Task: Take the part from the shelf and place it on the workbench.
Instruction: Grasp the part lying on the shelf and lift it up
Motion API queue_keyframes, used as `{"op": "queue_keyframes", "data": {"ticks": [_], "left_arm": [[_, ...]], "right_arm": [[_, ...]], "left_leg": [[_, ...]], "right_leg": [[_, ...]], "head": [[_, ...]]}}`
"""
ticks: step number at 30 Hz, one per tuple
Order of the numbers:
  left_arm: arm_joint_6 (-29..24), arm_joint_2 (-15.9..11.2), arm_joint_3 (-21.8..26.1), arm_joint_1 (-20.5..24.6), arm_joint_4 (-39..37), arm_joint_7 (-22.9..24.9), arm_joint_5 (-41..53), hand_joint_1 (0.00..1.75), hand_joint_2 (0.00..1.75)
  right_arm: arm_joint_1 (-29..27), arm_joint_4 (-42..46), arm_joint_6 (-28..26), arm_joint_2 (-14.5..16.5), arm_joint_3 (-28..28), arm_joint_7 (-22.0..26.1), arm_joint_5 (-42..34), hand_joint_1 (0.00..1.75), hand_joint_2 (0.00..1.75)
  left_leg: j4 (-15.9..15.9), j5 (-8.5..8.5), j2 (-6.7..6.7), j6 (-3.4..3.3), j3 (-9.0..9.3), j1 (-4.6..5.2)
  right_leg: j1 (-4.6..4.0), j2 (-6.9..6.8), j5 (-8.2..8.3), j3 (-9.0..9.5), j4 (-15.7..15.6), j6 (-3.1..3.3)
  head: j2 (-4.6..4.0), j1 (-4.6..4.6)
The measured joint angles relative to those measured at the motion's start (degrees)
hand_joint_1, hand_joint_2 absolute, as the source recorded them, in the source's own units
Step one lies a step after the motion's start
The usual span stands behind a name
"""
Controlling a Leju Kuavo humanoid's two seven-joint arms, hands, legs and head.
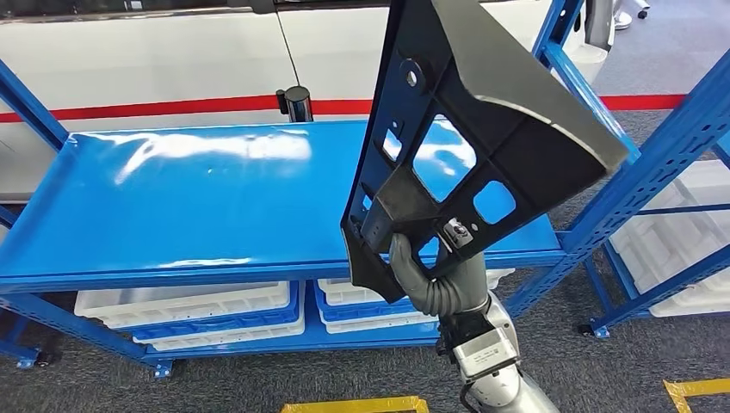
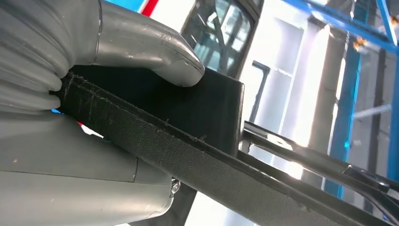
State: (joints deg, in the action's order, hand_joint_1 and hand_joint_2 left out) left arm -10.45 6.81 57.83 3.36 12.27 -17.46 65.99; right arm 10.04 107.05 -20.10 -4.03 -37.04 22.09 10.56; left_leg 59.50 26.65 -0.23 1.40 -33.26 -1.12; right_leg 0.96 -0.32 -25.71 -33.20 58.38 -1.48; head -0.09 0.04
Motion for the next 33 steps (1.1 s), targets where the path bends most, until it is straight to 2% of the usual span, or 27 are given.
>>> {"op": "queue_keyframes", "data": {"ticks": [2,4,5,7,8,9,10,11,12,14,15,17,19,21,23,24,25,26,27,29,30,33], "left_arm": [[0.02,0.03,0.00,0.01,-0.01,0.00,0.04,0.00,1.75],[0.03,0.04,0.01,-0.01,-0.01,-0.01,0.04,0.00,1.75],[0.03,0.03,0.01,0.01,-0.01,-0.01,0.04,0.00,1.75],[0.05,-0.01,0.03,0.03,-0.01,-0.03,0.04,0.00,1.75],[0.08,-0.01,0.04,0.03,-0.01,-0.04,0.04,0.00,1.75],[0.11,-0.01,0.05,0.03,-0.01,-0.04,0.04,0.00,1.75],[0.14,0.00,0.07,0.02,-0.01,-0.04,0.04,0.00,1.75],[0.16,0.03,0.09,0.01,-0.01,-0.04,0.04,0.00,1.75],[0.17,0.08,0.10,0.02,-0.01,-0.06,0.04,0.00,1.75],[0.19,0.16,0.14,0.04,-0.01,-0.14,0.04,0.00,1.75],[0.20,0.17,0.18,0.05,-0.01,-0.20,0.04,0.00,1.75],[0.23,0.17,0.31,0.04,-0.01,-0.29,0.04,0.00,1.75],[0.26,0.11,0.44,0.03,-0.01,-0.33,0.04,0.00,1.75],[0.25,0.05,0.50,0.02,-0.01,-0.34,0.05,0.00,1.75],[0.26,0.07,0.51,0.00,-0.02,-0.35,0.17,0.00,1.75],[0.26,0.07,0.52,-0.02,-0.03,-0.35,0.28,0.00,1.75],[0.27,0.05,0.52,-0.03,-0.04,-0.34,0.38,0.00,1.75],[0.27,0.02,0.52,-0.04,-0.04,-0.34,0.45,0.00,1.75],[0.27,-0.02,0.52,-0.04,-0.03,-0.34,0.47,0.00,1.75],[0.30,0.00,0.52,-0.01,-0.06,-0.34,0.48,0.00,1.75],[0.32,0.03,0.52,0.01,-0.08,-0.33,0.49,0.00,1.75],[0.36,0.08,0.52,0.01,-0.11,-0.33,0.54,0.00,1.75]], "right_arm": [[0.02,0.01,0.48,-0.02,-0.09,-0.08,-0.11,1.75,1.75],[0.03,0.01,0.73,-0.06,-0.16,-0.05,-0.44,1.75,1.75],[0.04,0.01,0.78,-0.08,-0.17,-0.03,-0.66,1.75,1.75],[0.02,0.00,0.85,-0.14,-0.16,0.05,-1.02,1.75,1.75],[0.00,-0.01,0.88,-0.18,-0.16,0.11,-1.20,1.75,1.75],[-0.03,-0.01,0.91,-0.21,-0.16,0.19,-1.37,1.75,1.75],[-0.05,-0.01,0.92,-0.23,-0.16,0.27,-1.51,1.75,1.75],[-0.05,0.01,0.93,-0.25,-0.16,0.36,-1.62,1.75,1.75],[-0.04,0.08,0.93,-0.25,-0.16,0.43,-1.68,1.75,1.75],[-0.01,0.34,0.94,-0.24,-0.15,0.59,-1.70,1.75,1.75],[-0.01,0.49,0.95,-0.23,-0.14,0.65,-1.72,1.75,1.75],[-0.01,0.65,0.95,-0.22,-0.11,0.72,-1.75,1.75,1.75],[-0.01,0.77,0.95,-0.19,-0.09,0.73,-1.75,1.75,1.75],[-0.02,0.90,0.94,-0.14,-0.09,0.73,-1.76,1.75,1.75],[-0.11,0.94,0.92,-0.14,-0.09,0.73,-1.77,1.75,1.75],[-0.21,0.93,0.91,-0.15,-0.08,0.73,-1.78,1.75,1.75],[-0.33,0.93,0.89,-0.15,-0.07,0.73,-1.79,1.75,1.75],[-0.46,0.92,0.86,-0.15,-0.05,0.73,-1.79,1.75,1.75],[-0.54,0.93,0.85,-0.15,0.00,0.73,-1.80,1.75,1.75],[-0.61,0.95,0.79,-0.14,0.15,0.73,-1.80,1.75,1.75],[-0.62,0.96,0.77,-0.14,0.22,0.73,-1.79,1.75,1.75],[-0.71,0.97,0.73,-0.15,0.39,0.75,-1.76,1.75,1.75]], "left_leg": [[-0.33,-0.18,-0.21,-0.72,-0.25,0.27],[-0.59,-0.65,-0.25,-1.62,-0.43,0.26],[-0.72,-0.89,-0.24,-2.01,-0.55,0.18],[-0.73,-1.18,-0.25,-2.50,-1.00,0.23],[-0.72,-1.30,-0.25,-2.65,-1.25,0.31],[-0.71,-1.41,-0.26,-2.75,-1.47,0.39],[-0.71,-1.52,-0.28,-2.79,-1.60,0.44],[-0.70,-1.61,-0.30,-2.76,-1.67,0.47],[-0.70,-1.72,-0.34,-2.66,-1.68,0.48],[-0.62,-1.89,-0.40,-2.27,-1.73,0.66],[-0.60,-2.01,-0.39,-1.99,-1.78,0.74],[-0.74,-2.35,-0.34,-1.32,-1.86,0.77],[-0.08,-1.76,-0.27,-0.70,-2.21,0.61],[4.37,1.51,-0.17,-0.25,-3.89,0.44],[11.86,5.61,-0.11,0.14,-6.67,0.34],[14.43,6.57,-0.08,0.31,-7.51,0.27],[15.01,6.42,-0.04,0.44,-7.36,0.17],[13.26,5.26,0.00,0.54,-6.08,0.03],[9.63,3.49,0.04,0.61,-3.88,-0.15],[2.58,1.24,-0.09,0.56,-0.03,-0.33],[0.75,0.80,-0.20,0.33,0.76,-0.28],[0.04,0.12,-0.36,-1.02,0.24,0.07]], "right_leg": [[-0.01,-0.04,0.29,-0.19,-0.26,-0.70],[0.12,0.01,-0.48,-0.99,0.90,-1.00],[0.12,0.06,-1.65,-2.01,2.96,-0.88],[0.14,0.12,-5.06,-5.38,10.20,-0.41],[0.14,0.13,-6.39,-6.99,13.77,-0.35],[0.14,0.13,-7.03,-7.85,15.84,-0.48],[0.12,0.13,-6.79,-7.55,15.62,-0.78],[0.08,0.13,-5.81,-6.03,13.08,-1.14],[0.00,0.13,-4.45,-3.63,8.93,-1.42],[-0.28,0.18,-2.28,0.39,1.69,-1.26],[-0.45,0.21,-1.74,1.33,-0.05,-0.94],[-0.65,0.25,-1.25,1.45,-0.51,-0.24],[-0.19,0.16,-0.69,1.36,-0.78,0.51],[0.26,0.01,-0.24,1.31,-1.03,1.12],[0.20,-0.10,-0.09,1.10,-1.00,1.31],[0.19,-0.15,-0.03,1.01,-0.98,1.32],[0.22,-0.18,0.04,0.94,-0.93,1.30],[0.27,-0.19,0.10,0.91,-0.84,1.27],[0.34,-0.18,0.12,0.90,-0.67,1.20],[0.15,-0.15,0.07,0.62,-0.16,0.80],[-0.01,-0.14,0.15,0.38,0.00,0.48],[-0.06,-0.11,0.67,-0.26,-0.11,-0.66]], "head": [[0.00,-0.07],[0.00,-0.11],[0.00,-0.15],[0.00,-0.23],[0.00,-0.22],[0.00,-0.22],[0.00,-0.21],[0.00,-0.21],[0.00,-0.23],[0.00,-0.20],[0.00,-0.19],[0.00,-0.17],[0.00,-0.12],[0.00,-0.02],[0.00,0.05],[0.00,0.04],[0.00,0.07],[0.00,0.06],[0.00,0.07],[0.00,0.09],[0.00,0.08],[0.00,0.07]]}}
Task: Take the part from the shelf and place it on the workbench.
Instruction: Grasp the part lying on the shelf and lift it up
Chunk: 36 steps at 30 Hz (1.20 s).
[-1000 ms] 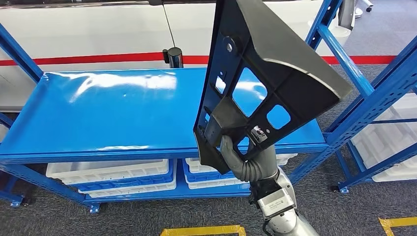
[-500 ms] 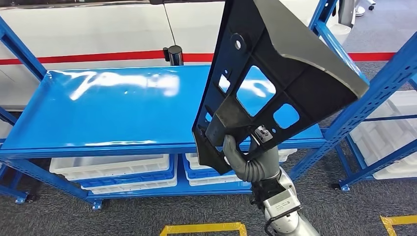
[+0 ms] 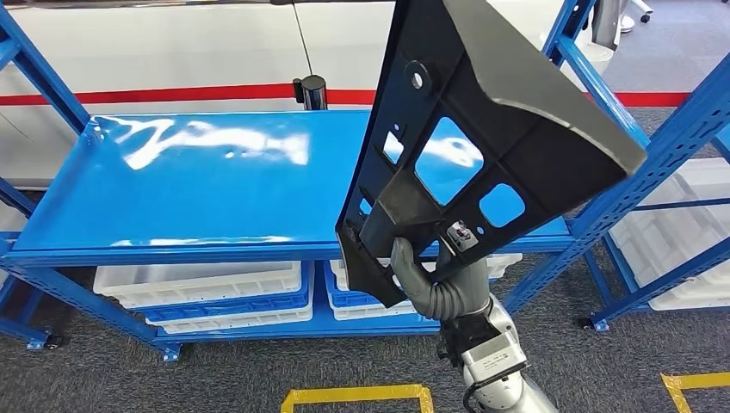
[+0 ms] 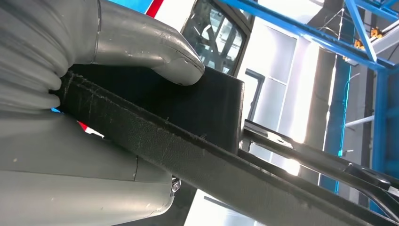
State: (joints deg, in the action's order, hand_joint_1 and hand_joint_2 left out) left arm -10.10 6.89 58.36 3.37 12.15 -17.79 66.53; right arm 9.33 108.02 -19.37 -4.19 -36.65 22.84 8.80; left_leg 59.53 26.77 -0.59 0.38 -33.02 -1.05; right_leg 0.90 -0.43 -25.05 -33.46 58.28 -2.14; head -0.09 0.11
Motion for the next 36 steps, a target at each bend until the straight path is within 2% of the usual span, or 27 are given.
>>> {"op": "queue_keyframes", "data": {"ticks": [1,3,5,6,7,8,10,11,12,13,15,16,17,18,20,21,22,23,24,25,27,28,31,32,33,34,36], "left_arm": [[0.00,0.00,0.00,0.01,0.00,0.00,0.00,0.00,1.75],[0.00,-0.04,0.00,0.05,0.00,0.00,0.00,0.00,1.75],[0.00,-0.08,0.00,0.08,0.00,0.00,0.00,0.00,1.75],[0.02,-0.07,0.00,0.07,0.00,0.00,-0.01,0.00,1.75],[0.15,-0.07,0.01,0.07,-0.01,0.02,-0.08,0.00,1.75],[0.43,-0.07,0.05,0.07,-0.01,0.05,-0.30,0.00,1.75],[1.29,-0.05,0.26,0.08,-0.03,0.11,-0.92,0.00,1.75],[1.73,-0.05,0.40,0.08,-0.04,0.13,-1.17,0.00,1.75],[2.08,-0.07,0.57,0.08,-0.04,0.13,-1.30,0.00,1.75],[2.38,-0.09,0.72,0.09,-0.04,0.13,-1.39,0.00,1.75],[3.02,-0.15,0.97,0.08,-0.04,0.10,-1.64,0.00,1.75],[3.37,-0.23,1.07,0.05,-0.04,0.06,-1.77,0.00,1.75],[3.80,-0.33,1.16,0.00,-0.04,-0.04,-1.86,0.00,1.75],[4.26,-0.43,1.26,-0.04,-0.05,-0.17,-1.91,0.00,1.75],[5.07,-0.57,1.40,-0.07,-0.06,-0.48,-1.96,0.00,1.75],[5.35,-0.61,1.44,-0.07,-0.07,-0.63,-1.97,0.00,1.75],[5.52,-0.66,1.49,-0.07,-0.07,-0.77,-1.97,0.00,1.75],[5.63,-0.72,1.55,-0.07,-0.07,-0.91,-1.97,0.00,1.75],[5.67,-0.80,1.61,-0.07,-0.07,-1.08,-1.97,0.00,1.75],[5.67,-0.90,1.66,-0.06,-0.07,-1.25,-1.97,0.00,1.75],[5.70,-1.02,1.68,0.00,-0.07,-1.58,-1.96,0.00,1.75],[5.70,-1.05,1.69,0.02,-0.07,-1.72,-1.93,0.00,1.75],[5.67,-1.05,1.70,0.03,-0.08,-2.00,-1.87,0.00,1.75],[5.66,-1.04,1.70,0.06,-0.09,-2.05,-1.87,0.00,1.75],[5.65,-1.06,1.70,0.09,-0.10,-2.08,-1.86,0.00,1.75],[5.64,-1.08,1.70,0.11,-0.11,-2.10,-1.86,0.00,1.75],[5.64,-1.16,1.71,0.12,-0.11,-2.11,-1.86,0.00,1.75]], "right_arm": [[-0.02,0.01,-0.01,-0.01,0.09,0.00,0.01,1.75,1.75],[-0.03,0.06,-0.02,-0.02,0.27,0.01,0.00,1.75,1.75],[-0.07,0.10,-0.02,-0.03,0.34,0.01,-0.01,1.75,1.75],[-0.13,0.11,-0.02,-0.05,0.35,0.00,-0.01,1.75,1.75],[-0.19,0.11,-0.02,-0.07,0.36,-0.01,-0.02,1.75,1.75],[-0.25,0.11,-0.02,-0.08,0.37,-0.01,-0.04,1.75,1.75],[-0.28,0.12,-0.02,-0.10,0.39,-0.01,-0.16,1.75,1.75],[-0.30,0.14,-0.02,-0.09,0.40,-0.01,-0.22,1.75,1.75],[-0.32,0.19,-0.02,-0.09,0.43,-0.01,-0.29,1.75,1.75],[-0.32,0.23,-0.02,-0.09,0.49,-0.01,-0.33,1.75,1.75],[-0.33,0.30,0.00,-0.09,0.60,0.00,-0.38,1.75,1.75],[-0.30,0.30,0.01,-0.08,0.64,0.00,-0.39,1.75,1.75],[-0.31,0.31,0.06,-0.05,0.67,0.00,-0.41,1.75,1.75],[-0.33,0.30,0.11,-0.02,0.69,0.00,-0.44,1.75,1.75],[-0.46,0.29,0.26,0.00,0.74,0.00,-0.53,1.75,1.75],[-0.55,0.28,0.32,-0.01,0.77,0.00,-0.58,1.75,1.75],[-0.63,0.27,0.40,-0.01,0.80,0.00,-0.62,1.75,1.75],[-0.72,0.26,0.47,-0.01,0.81,0.00,-0.64,1.75,1.75],[-0.79,0.25,0.50,-0.01,0.83,0.00,-0.67,1.75,1.75],[-0.84,0.25,0.53,-0.01,0.85,0.00,-0.68,1.75,1.75],[-0.89,0.26,0.53,0.00,0.90,-0.01,-0.68,1.75,1.75],[-0.92,0.27,0.53,0.00,0.92,-0.01,-0.67,1.75,1.75],[-1.03,0.28,0.52,-0.01,1.04,0.05,-0.60,1.75,1.75],[-1.06,0.28,0.52,-0.02,1.13,0.06,-0.58,1.75,1.75],[-1.07,0.28,0.52,-0.03,1.23,0.06,-0.58,1.75,1.75],[-1.10,0.28,0.52,-0.04,1.32,0.07,-0.58,1.75,1.75],[-1.23,0.28,0.52,-0.05,1.43,0.07,-0.58,1.75,1.75]], "left_leg": [[-0.13,-0.36,0.03,-0.54,-0.26,0.03],[-0.37,-1.13,0.10,-1.60,-1.01,-0.04],[-0.34,-1.82,0.12,-2.08,-2.05,0.14],[-0.33,-2.20,0.13,-2.14,-2.59,0.22],[-0.32,-2.59,0.14,-2.13,-3.11,0.29],[-0.31,-3.00,0.13,-2.07,-3.60,0.33],[-0.31,-3.77,0.05,-1.80,-4.38,0.34],[-0.38,-4.17,-0.01,-1.53,-4.64,0.37],[-0.45,-4.54,-0.04,-1.19,-4.77,0.39],[-0.53,-4.91,-0.06,-0.79,-4.80,0.39],[-0.98,-5.67,-0.03,0.09,-4.72,0.33],[-1.01,-5.75,-0.02,0.46,-4.87,0.23],[-0.48,-4.86,0.04,0.75,-5.23,0.17],[1.14,-2.99,0.09,0.98,-5.90,0.11],[7.90,2.71,0.23,1.37,-7.93,0.02],[11.71,4.85,0.26,1.57,-8.80,-0.01],[14.39,5.87,0.28,1.73,-9.04,-0.04],[15.03,5.77,0.31,1.81,-8.29,-0.07],[13.30,4.84,0.34,1.82,-6.38,-0.12],[9.61,3.58,0.37,1.80,-3.45,-0.19],[2.10,2.26,0.29,1.42,1.78,-0.10],[0.04,2.06,0.20,1.11,3.01,0.05],[-0.73,1.37,0.12,-0.17,2.44,0.42],[-0.87,0.89,0.20,-0.77,1.97,0.40],[-1.04,0.31,0.30,-1.41,1.38,0.33],[-1.14,-0.30,0.39,-1.90,0.67,0.26],[-1.11,-1.43,0.42,-2.24,-0.95,0.38]], "right_leg": [[0.06,0.05,-0.39,-0.45,0.45,-0.16],[0.10,0.18,-3.06,-2.46,4.38,0.09],[0.10,0.24,-6.97,-5.47,11.87,0.52],[0.09,0.24,-8.30,-6.52,15.03,0.48],[0.09,0.24,-8.87,-6.67,16.46,0.27],[0.08,0.24,-8.61,-5.62,15.56,-0.08],[0.07,0.24,-6.60,-0.40,7.89,-0.71],[-0.03,0.26,-5.71,2.33,3.85,-0.76],[-0.17,0.32,-4.99,4.19,0.95,-0.66],[-0.35,0.39,-4.63,4.93,-0.56,-0.42],[-0.60,0.50,-4.02,4.36,-0.93,0.25],[-0.39,0.48,-3.66,4.08,-1.11,0.69],[-0.17,0.43,-3.14,3.85,-1.26,1.25],[0.07,0.38,-2.55,3.55,-1.41,1.76],[0.14,0.29,-1.54,2.65,-1.41,2.39],[0.06,0.24,-1.12,2.14,-1.37,2.45],[-0.02,0.20,-0.74,1.63,-1.31,2.42],[-0.07,0.18,-0.42,1.17,-1.25,2.30],[-0.08,0.17,-0.18,0.79,-1.15,2.12],[-0.06,0.17,0.01,0.48,-0.96,1.93],[-0.20,0.13,0.31,-0.09,-0.46,1.44],[-0.29,0.10,0.50,-0.29,-0.23,1.13],[-0.25,0.12,1.20,-0.98,-0.04,-0.11],[-0.23,0.20,0.69,-1.62,0.50,-0.30],[-0.23,0.27,-0.52,-2.49,1.90,-0.27],[-0.22,0.34,-2.51,-3.72,4.53,-0.01],[-0.20,0.37,-6.88,-6.24,12.00,0.40]], "head": [[0.00,0.01],[0.00,-0.18],[0.00,-0.33],[0.00,-0.33],[0.00,-0.32],[0.00,-0.32],[0.00,-0.33],[0.00,-0.29],[0.00,-0.26],[0.00,-0.24],[0.00,-0.24],[0.00,-0.23],[0.00,-0.21],[0.00,-0.15],[0.00,-0.01],[0.00,0.03],[0.00,0.03],[0.00,0.04],[0.00,0.04],[0.00,0.06],[0.00,0.00],[0.00,-0.04],[0.00,-0.07],[0.00,-0.10],[0.00,-0.20],[0.00,-0.28],[0.00,-0.44]]}}
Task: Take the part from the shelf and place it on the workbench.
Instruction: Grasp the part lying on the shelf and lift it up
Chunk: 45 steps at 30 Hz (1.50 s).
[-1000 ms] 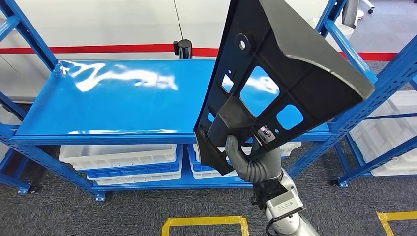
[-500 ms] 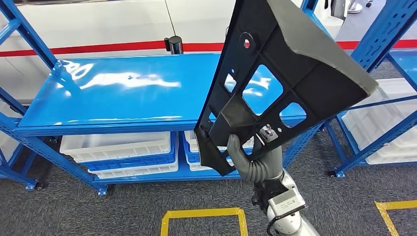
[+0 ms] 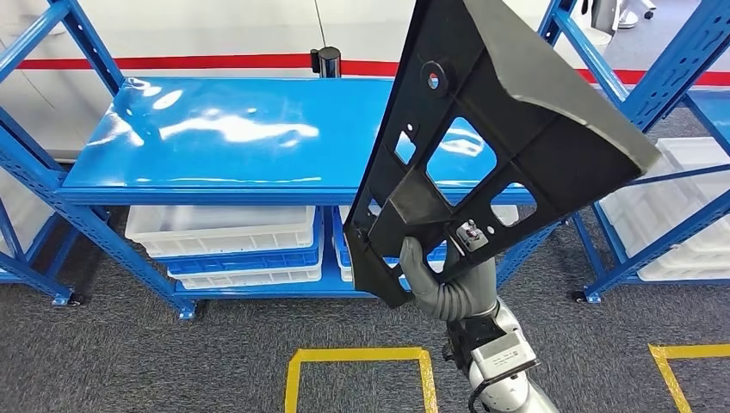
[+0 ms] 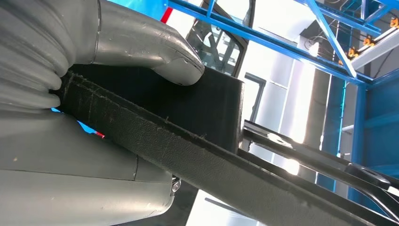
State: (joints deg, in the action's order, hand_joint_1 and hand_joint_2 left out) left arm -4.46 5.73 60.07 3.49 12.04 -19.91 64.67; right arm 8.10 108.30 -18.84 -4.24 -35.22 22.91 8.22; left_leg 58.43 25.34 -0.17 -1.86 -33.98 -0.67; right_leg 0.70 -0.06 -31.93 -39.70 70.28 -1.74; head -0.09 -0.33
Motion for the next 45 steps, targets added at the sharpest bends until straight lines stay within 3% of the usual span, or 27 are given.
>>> {"op": "queue_keyframes", "data": {"ticks": [2,3,5,6,8,11,13,15,16,17,18,20,22,23,26,27,29,31,32,33,35,37,38,39,42,43,45], "left_arm": [[-0.01,-0.01,0.00,-0.01,0.00,-0.01,0.01,0.00,1.75],[-0.03,-0.01,-0.01,-0.01,-0.01,0.00,0.03,0.00,1.75],[-0.13,0.03,-0.01,0.00,-0.02,0.01,0.06,0.00,1.75],[-0.20,0.07,-0.01,0.00,-0.02,0.00,0.07,0.00,1.75],[-0.31,0.10,0.01,-0.03,-0.02,-0.07,0.07,0.00,1.75],[-0.36,0.05,0.04,-0.12,-0.03,-0.14,0.07,0.00,1.75],[-0.37,0.01,0.08,-0.20,-0.04,-0.15,0.07,0.00,1.75],[-0.37,0.02,0.08,-0.19,-0.06,-0.14,0.07,0.00,1.75],[-0.37,0.03,0.09,-0.18,-0.07,-0.13,0.07,0.00,1.75],[-0.37,0.03,0.10,-0.18,-0.08,-0.13,0.07,0.00,1.75],[-0.38,0.01,0.11,-0.17,-0.09,-0.13,0.07,0.00,1.75],[-0.43,-0.05,0.14,-0.14,-0.09,-0.13,0.07,0.00,1.75],[-0.49,-0.05,0.15,-0.05,-0.10,-0.09,0.07,0.00,1.75],[-0.51,-0.03,0.15,0.00,-0.10,-0.06,0.07,0.00,1.75],[-0.54,0.08,0.17,0.04,-0.13,0.07,0.07,0.00,1.75],[-0.58,0.11,0.17,0.07,-0.14,0.11,0.07,0.00,1.75],[-0.79,0.13,0.19,0.16,-0.16,0.17,0.07,0.00,1.75],[-0.99,0.09,0.21,0.16,-0.15,0.19,0.05,0.00,1.75],[-1.03,0.10,0.24,0.16,-0.15,0.19,0.05,0.00,1.75],[-1.02,0.11,0.26,0.16,-0.15,0.19,0.05,0.00,1.75],[-1.02,0.17,0.35,0.17,-0.15,0.19,0.05,0.00,1.75],[-1.02,0.26,0.48,0.18,-0.16,0.17,0.03,0.00,1.75],[-1.03,0.28,0.54,0.18,-0.16,0.13,0.01,0.00,1.75],[-1.04,0.31,0.59,0.17,-0.16,0.10,-0.01,0.00,1.75],[-1.05,0.28,0.75,0.05,-0.16,0.06,-0.03,0.00,1.75],[-1.05,0.26,0.80,-0.02,-0.16,0.07,-0.03,0.00,1.75],[-1.05,0.24,0.86,-0.13,-0.17,0.10,-0.02,0.00,1.75]], "right_arm": [[-0.17,-0.01,0.00,-0.03,0.15,0.00,-0.01,1.75,1.75],[-0.21,-0.02,0.00,-0.05,0.23,0.00,-0.01,1.75,1.75],[-0.17,-0.02,0.00,-0.06,0.35,0.00,-0.03,1.75,1.75],[-0.10,-0.01,0.00,-0.04,0.37,0.00,-0.04,1.75,1.75],[-0.01,0.00,0.02,0.01,0.44,-0.01,-0.11,1.75,1.75],[0.13,-0.01,0.19,0.05,0.55,-0.09,-0.31,1.75,1.75],[0.29,-0.03,0.37,0.19,0.55,-0.16,-0.47,1.75,1.75],[0.45,-0.15,0.55,0.33,0.55,-0.24,-0.62,1.75,1.75],[0.52,-0.27,0.62,0.37,0.55,-0.32,-0.67,1.75,1.75],[0.59,-0.41,0.68,0.38,0.55,-0.40,-0.74,1.75,1.75],[0.65,-0.55,0.71,0.40,0.56,-0.48,-0.78,1.75,1.75],[0.72,-0.75,0.74,0.43,0.62,-0.55,-0.87,1.75,1.75],[0.86,-0.82,0.80,0.48,0.72,-0.57,-1.03,1.75,1.75],[0.93,-0.83,0.82,0.51,0.76,-0.58,-1.12,1.75,1.75],[0.96,-0.84,0.85,0.51,0.87,-0.55,-1.37,1.75,1.75],[0.94,-0.85,0.84,0.48,0.99,-0.52,-1.45,1.75,1.75],[0.90,-0.87,0.82,0.35,1.34,-0.42,-1.54,1.75,1.75],[0.80,-0.87,0.80,0.22,1.66,-0.35,-1.55,1.75,1.75],[0.72,-0.88,0.80,0.16,1.75,-0.35,-1.55,1.75,1.75],[0.65,-0.90,0.79,0.10,1.81,-0.35,-1.55,1.75,1.75],[0.61,-0.93,0.79,0.04,1.89,-0.35,-1.55,1.75,1.75],[0.59,-0.93,0.75,0.02,1.99,-0.33,-1.55,1.75,1.75],[0.51,-0.93,0.71,0.01,2.09,-0.31,-1.55,1.75,1.75],[0.44,-0.91,0.63,-0.02,2.23,-0.25,-1.61,1.75,1.75],[0.24,-0.73,0.51,-0.16,2.84,-0.02,-2.24,1.75,1.75],[0.19,-0.67,0.56,-0.19,3.03,0.03,-2.50,1.75,1.75],[0.03,-0.59,0.67,-0.23,3.31,0.04,-2.82,1.75,1.75]], "left_leg": [[0.03,-1.17,0.01,0.04,-1.57,0.07],[0.04,-1.76,0.01,0.12,-2.29,0.08],[0.06,-2.85,-0.05,0.42,-3.44,0.09],[0.09,-3.35,-0.10,0.68,-3.86,0.16],[-0.05,-4.39,-0.15,1.34,-4.14,0.26],[-0.26,-5.08,-0.19,2.47,-4.40,0.14],[2.63,-1.33,-0.19,2.97,-5.52,0.01],[9.69,4.68,-0.11,3.33,-7.26,-0.08],[13.35,6.38,-0.10,3.53,-7.87,-0.11],[15.69,6.67,-0.08,3.69,-7.82,-0.14],[16.03,5.85,-0.07,3.80,-6.78,-0.20],[10.40,3.53,-0.05,3.91,-1.75,-0.44],[3.36,3.53,-0.21,3.80,3.07,-0.42],[1.53,3.97,-0.30,3.60,4.05,-0.30],[0.81,3.25,-0.23,2.06,3.21,0.07],[0.69,2.68,-0.12,1.34,2.64,0.07],[0.55,1.39,0.05,0.26,1.09,-0.03],[0.59,0.08,0.06,-0.03,-0.75,0.04],[0.62,-0.58,0.08,-0.01,-1.65,0.07],[0.64,-1.24,0.10,0.05,-2.49,0.09],[0.67,-2.53,0.11,0.31,-3.96,0.10],[0.67,-3.71,0.03,0.81,-4.87,0.21],[0.57,-4.28,0.01,1.12,-4.98,0.26],[0.38,-4.84,0.00,1.48,-5.00,0.25],[0.01,-5.46,-0.05,2.59,-5.27,0.01],[1.15,-3.79,-0.06,2.89,-5.79,-0.03],[6.97,2.15,-0.04,3.31,-7.41,-0.11]], "right_leg": [[0.01,0.00,-1.45,-0.48,4.51,-0.53],[0.00,0.00,-0.73,0.84,3.71,-1.04],[-0.04,-0.01,1.45,6.34,-3.46,-1.65],[-0.17,0.00,1.77,9.53,-8.09,-1.50],[-0.48,0.06,1.60,12.84,-13.49,-0.82],[-0.30,0.07,2.49,12.15,-14.26,0.41],[0.18,-0.06,3.72,11.25,-14.51,1.52],[0.15,-0.13,4.89,10.14,-14.39,2.04],[0.09,-0.15,5.43,9.51,-14.28,2.00],[0.05,-0.16,5.92,8.79,-14.09,1.91],[0.06,-0.18,6.30,8.05,-13.83,1.73],[0.15,-0.19,6.77,6.84,-13.05,1.30],[-0.05,-0.23,7.10,5.88,-12.17,0.76],[-0.18,-0.25,7.35,5.52,-11.89,0.38],[-0.14,-0.20,8.06,4.67,-11.63,-0.83],[-0.09,-0.14,7.30,3.97,-10.86,-0.89],[-0.03,-0.03,3.35,1.71,-6.09,-0.42],[-0.03,-0.03,-0.80,-0.49,1.36,-0.18],[-0.04,-0.03,-1.50,-0.79,3.98,-0.47],[-0.04,-0.03,-1.13,-0.21,4.85,-0.98],[-0.06,-0.03,1.31,4.20,0.26,-1.89],[-0.28,-0.04,1.76,10.70,-8.72,-1.54],[-0.42,0.00,1.41,12.73,-12.01,-1.13],[-0.59,0.06,1.00,13.61,-13.69,-0.77],[-0.33,0.10,2.19,12.59,-14.26,0.30],[-0.10,0.05,2.90,12.15,-14.42,0.86],[0.05,-0.02,4.32,11.01,-14.47,1.59]], "head": [[0.00,0.01],[0.00,0.00],[0.00,-0.01],[0.00,0.02],[0.00,0.03],[0.00,-0.03],[0.00,0.22],[0.00,0.38],[0.00,0.41],[0.00,0.40],[0.00,0.43],[0.00,0.44],[0.00,0.46],[0.00,0.46],[0.00,0.45],[0.00,0.38],[0.00,0.26],[0.00,0.16],[0.00,0.16],[0.00,0.16],[0.00,0.15],[0.00,0.25],[0.00,0.28],[0.00,0.28],[0.00,0.16],[0.00,0.27],[0.00,0.52]]}}
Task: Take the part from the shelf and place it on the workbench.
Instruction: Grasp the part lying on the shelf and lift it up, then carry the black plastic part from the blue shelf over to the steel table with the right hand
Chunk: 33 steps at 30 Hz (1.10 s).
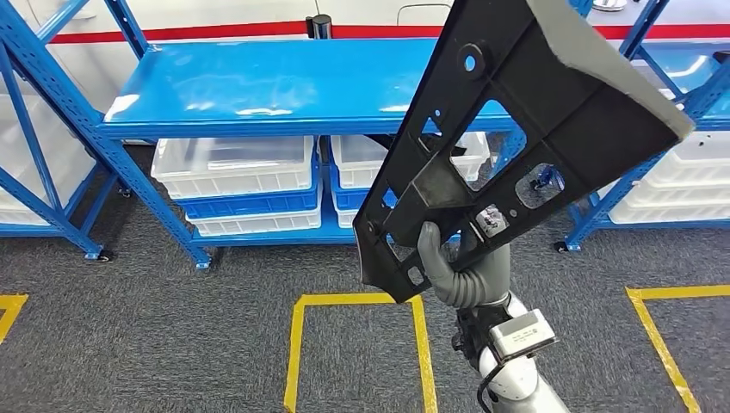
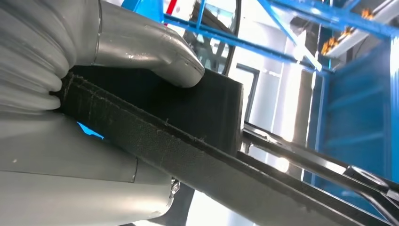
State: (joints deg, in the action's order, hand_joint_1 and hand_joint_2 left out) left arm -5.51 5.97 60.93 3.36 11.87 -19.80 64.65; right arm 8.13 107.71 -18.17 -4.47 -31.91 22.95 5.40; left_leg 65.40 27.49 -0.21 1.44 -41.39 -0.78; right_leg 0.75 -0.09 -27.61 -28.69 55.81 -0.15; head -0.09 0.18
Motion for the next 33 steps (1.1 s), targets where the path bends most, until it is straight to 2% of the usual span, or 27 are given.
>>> {"op": "queue_keyframes", "data": {"ticks": [1,2,3,4,5,7,8,9,11,12,13,14,16,17,18,19,20,21,22,23,24,25,27,30,32,33], "left_arm": [[0.01,0.02,0.01,-0.03,0.00,0.02,0.00,0.00,1.75],[0.01,0.04,0.01,-0.03,0.00,0.02,0.00,0.00,1.75],[0.00,0.05,0.02,-0.03,0.00,0.02,0.00,0.00,1.75],[0.00,0.04,0.02,-0.03,0.00,0.03,0.00,0.00,1.75],[0.00,0.03,0.03,-0.01,0.00,0.03,0.00,0.00,1.75],[0.00,0.02,0.03,0.08,0.00,0.10,0.00,0.00,1.75],[-0.01,0.02,0.04,0.12,0.00,0.16,0.00,0.00,1.75],[-0.03,0.03,0.07,0.14,0.00,0.26,0.00,0.00,1.75],[-0.10,0.09,0.13,0.11,-0.02,0.42,0.00,0.00,1.75],[-0.13,0.15,0.14,0.15,-0.03,0.47,0.01,0.00,1.75],[-0.13,0.20,0.14,0.19,-0.04,0.48,0.02,0.00,1.75],[-0.13,0.25,0.14,0.23,-0.04,0.47,0.04,0.00,1.75],[-0.11,0.22,0.14,0.28,-0.02,0.44,0.12,0.00,1.75],[-0.08,0.21,0.14,0.28,-0.02,0.43,0.15,0.00,1.75],[-0.04,0.22,0.14,0.28,-0.02,0.40,0.22,0.00,1.75],[0.00,0.23,0.14,0.28,-0.02,0.37,0.35,0.00,1.75],[0.03,0.27,0.14,0.28,-0.02,0.33,0.48,0.00,1.75],[0.04,0.31,0.14,0.29,-0.02,0.31,0.60,0.00,1.75],[0.05,0.36,0.14,0.30,-0.02,0.28,0.68,0.00,1.75],[0.05,0.40,0.14,0.29,-0.02,0.27,0.72,0.00,1.75],[0.06,0.42,0.14,0.29,-0.02,0.23,0.73,0.00,1.75],[0.06,0.44,0.14,0.28,-0.02,0.19,0.74,0.00,1.75],[0.07,0.45,0.14,0.27,-0.02,0.12,0.74,0.00,1.75],[0.07,0.45,0.14,0.28,-0.02,0.11,0.74,0.00,1.75],[0.08,0.45,0.14,0.23,-0.03,0.10,0.75,0.00,1.75],[0.11,0.46,0.14,0.19,-0.04,0.09,0.75,0.00,1.75]], "right_arm": [[-0.12,0.02,0.05,-0.03,0.12,0.00,-0.07,1.75,1.75],[-0.25,0.02,0.07,-0.07,0.21,0.00,-0.09,1.75,1.75],[-0.34,0.02,0.08,-0.13,0.30,0.00,-0.09,1.75,1.75],[-0.41,0.02,0.09,-0.17,0.34,-0.01,-0.09,1.75,1.75],[-0.46,0.03,0.11,-0.21,0.36,-0.02,-0.11,1.75,1.75],[-0.50,0.11,0.14,-0.26,0.42,-0.08,-0.34,1.75,1.75],[-0.51,0.17,0.15,-0.26,0.50,-0.18,-0.51,1.75,1.75],[-0.53,0.23,0.19,-0.27,0.58,-0.31,-0.67,1.75,1.75],[-0.60,0.26,0.37,-0.29,0.78,-0.68,-0.96,1.75,1.75],[-0.65,0.26,0.46,-0.31,0.91,-0.79,-1.04,1.75,1.75],[-0.71,0.27,0.46,-0.33,1.08,-0.81,-0.92,1.75,1.75],[-0.76,0.27,0.34,-0.36,1.23,-0.69,-0.54,1.75,1.75],[-0.83,0.33,0.06,-0.42,1.41,-0.12,0.22,1.75,1.75],[-0.86,0.39,-0.01,-0.45,1.43,0.25,0.28,1.75,1.75],[-0.92,0.50,-0.01,-0.48,1.44,0.65,0.11,1.75,1.75],[-0.99,0.67,-0.01,-0.48,1.48,1.07,-0.11,1.75,1.75],[-1.04,0.89,-0.01,-0.46,1.52,1.48,-0.28,1.75,1.75],[-1.06,1.18,-0.03,-0.42,1.59,1.85,-0.35,1.75,1.75],[-1.03,1.51,-0.07,-0.34,1.67,2.11,-0.32,1.75,1.75],[-1.04,1.81,-0.10,-0.25,1.73,2.29,-0.20,1.75,1.75],[-1.02,2.05,-0.16,-0.19,1.79,2.41,-0.02,1.75,1.75],[-1.01,2.21,-0.22,-0.14,1.84,2.50,0.15,1.75,1.75],[-0.99,2.35,-0.33,-0.13,1.89,2.63,0.36,1.75,1.75],[-0.98,2.39,-0.38,-0.12,1.91,2.67,0.39,1.75,1.75],[-0.98,2.45,-0.43,-0.09,1.93,2.68,0.40,1.75,1.75],[-0.98,2.48,-0.45,-0.04,1.93,2.69,0.55,1.75,1.75]], "left_leg": [[4.07,2.69,0.00,0.19,-0.82,-0.04],[7.48,4.04,0.00,0.37,-1.24,-0.07],[9.45,4.16,0.00,0.50,-0.96,-0.11],[9.31,3.27,0.01,0.58,0.34,-0.18],[6.82,1.96,0.01,0.62,2.81,-0.30],[-0.97,1.25,-0.10,0.53,8.60,-0.43],[-3.88,1.44,-0.21,0.29,10.47,-0.36],[-5.38,1.87,-0.30,-0.02,11.21,-0.19],[-5.81,1.27,-0.28,-1.11,10.69,0.12],[-5.97,0.75,-0.16,-1.70,10.21,0.14],[-6.13,0.07,-0.03,-2.39,9.52,0.11],[-6.28,-0.67,0.08,-2.92,8.68,0.03],[-6.24,-2.08,0.17,-3.40,6.82,0.05],[-6.22,-2.76,0.22,-3.40,5.91,0.07],[-6.19,-3.43,0.28,-3.36,5.02,0.09],[-6.18,-4.09,0.33,-3.27,4.16,0.08],[-6.18,-4.72,0.35,-3.13,3.39,0.07],[-6.17,-5.39,0.34,-2.94,2.68,0.06],[-6.12,-6.01,0.31,-2.66,2.07,0.14],[-6.22,-6.68,0.29,-2.33,1.73,0.20],[-6.34,-7.31,0.29,-1.96,1.59,0.23],[-6.58,-7.93,0.28,-1.56,1.57,0.24],[-7.02,-8.78,0.28,-1.04,1.70,0.11],[-7.18,-9.06,0.25,-0.86,1.70,0.09],[-7.23,-9.11,0.19,-0.62,1.59,0.03],[-3.24,-5.65,0.13,-0.28,0.58,-0.05]], "right_leg": [[-0.05,-0.02,0.63,-0.68,0.11,0.16],[-0.10,-0.03,1.15,-1.44,0.28,0.13],[-0.13,-0.04,1.61,-2.24,0.52,0.02],[-0.11,-0.04,1.98,-3.00,0.82,-0.11],[-0.06,-0.03,2.26,-3.68,1.20,-0.28],[-0.11,-0.04,2.69,-4.86,2.11,-0.71],[-0.20,-0.05,2.91,-5.26,2.46,-1.05],[-0.28,-0.06,3.16,-5.56,2.68,-1.42],[-0.31,-0.04,3.86,-6.00,2.67,-2.34],[-0.25,0.02,3.77,-6.47,2.88,-2.64],[-0.21,0.07,2.84,-7.30,3.76,-2.67],[-0.19,0.10,1.01,-8.39,5.75,-2.43],[-0.05,0.12,-3.87,-10.79,12.53,-1.85],[-0.01,0.12,-5.45,-11.49,16.00,-1.92],[0.01,0.13,-5.92,-11.55,18.25,-2.31],[0.03,0.12,-5.37,-10.71,18.69,-2.91],[0.07,0.11,-4.18,-8.88,17.08,-3.50],[0.08,0.10,-3.08,-6.02,13.61,-3.88],[0.00,0.08,-2.82,-2.48,8.87,-3.84],[-0.14,0.10,-2.87,0.20,5.04,-3.53],[-0.30,0.17,-3.20,1.94,2.14,-3.08],[-0.50,0.27,-3.44,2.50,0.82,-2.60],[-0.68,0.44,-3.06,1.80,0.91,-2.12],[-0.73,0.46,-2.91,1.68,0.98,-1.90],[-0.36,0.40,-2.41,1.46,0.77,-1.47],[-0.19,0.30,-1.45,0.72,0.70,-0.88]], "head": [[0.00,0.09],[0.00,0.10],[0.00,0.10],[0.00,0.13],[0.00,0.13],[0.00,0.17],[0.00,0.14],[0.00,0.15],[0.00,0.04],[0.00,0.04],[0.00,-0.09],[0.00,-0.18],[0.00,-0.39],[0.00,-0.40],[0.00,-0.40],[0.00,-0.41],[0.00,-0.40],[0.00,-0.43],[0.00,-0.44],[0.00,-0.29],[0.00,-0.27],[0.00,-0.24],[0.00,-0.33],[0.00,-0.36],[0.00,-0.33],[0.00,-0.23]]}}
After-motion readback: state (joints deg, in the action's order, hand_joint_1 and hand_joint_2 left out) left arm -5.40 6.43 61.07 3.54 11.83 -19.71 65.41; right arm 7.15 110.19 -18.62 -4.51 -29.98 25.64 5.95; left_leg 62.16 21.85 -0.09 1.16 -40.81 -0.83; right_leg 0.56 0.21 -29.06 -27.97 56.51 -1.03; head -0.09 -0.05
